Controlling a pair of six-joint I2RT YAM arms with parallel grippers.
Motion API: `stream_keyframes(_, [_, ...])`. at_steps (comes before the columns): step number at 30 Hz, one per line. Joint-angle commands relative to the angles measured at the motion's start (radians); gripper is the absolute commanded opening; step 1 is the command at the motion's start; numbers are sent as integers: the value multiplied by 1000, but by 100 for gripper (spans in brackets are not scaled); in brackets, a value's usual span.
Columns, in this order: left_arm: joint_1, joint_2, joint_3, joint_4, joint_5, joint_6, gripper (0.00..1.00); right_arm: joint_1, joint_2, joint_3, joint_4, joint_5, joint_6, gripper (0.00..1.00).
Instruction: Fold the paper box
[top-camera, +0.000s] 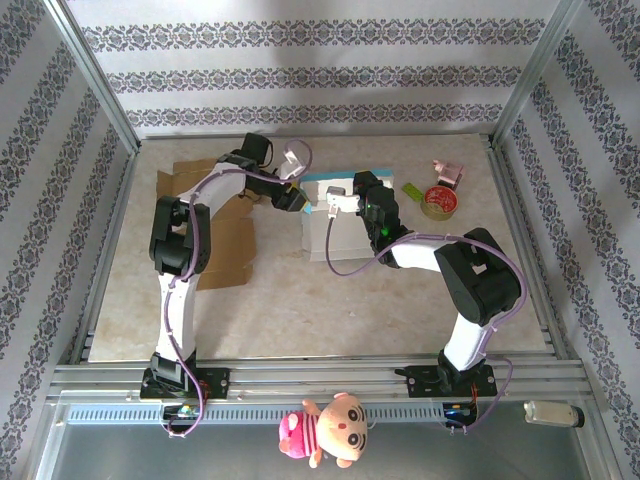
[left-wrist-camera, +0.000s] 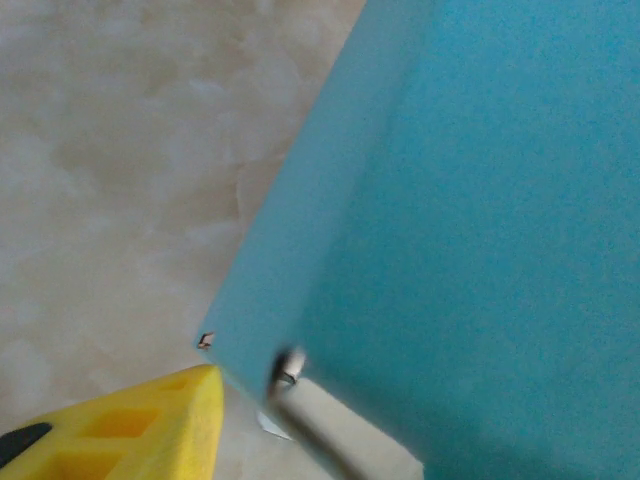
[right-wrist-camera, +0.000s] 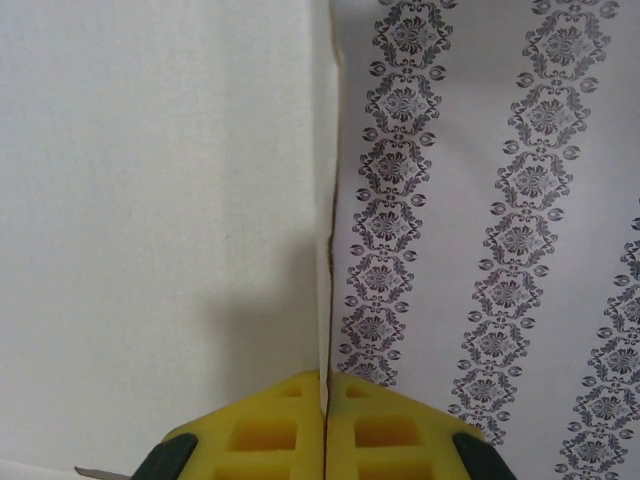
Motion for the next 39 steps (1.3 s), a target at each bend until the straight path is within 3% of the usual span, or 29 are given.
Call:
stream_keyframes(1, [-16, -26, -58, 83, 36, -57, 55, -1, 3, 8, 37, -11, 15, 7])
stream_keyframes(8, [-17, -60, -121, 207, -31, -107, 42, 0, -14, -10, 40, -14, 13, 7])
stream_keyframes(18, [-40, -63, -132, 371, 59, -204, 27, 12, -13, -20, 50, -7, 20, 7])
stream_keyframes(27, [-72, -55, -183, 553, 117, -345, 26, 25, 11, 5, 39, 5, 32, 7])
stream_keyframes(31, [-76, -72, -189, 485, 140, -288, 42, 19, 17, 7, 43, 21, 31, 7])
stream_keyframes(36, [-67, -144, -227, 378, 125, -187, 43, 5, 7, -11, 44, 21, 24, 7])
stream_keyframes(39, [-66, -147, -203, 298, 170, -161, 46, 2, 8, -17, 43, 21, 22, 7])
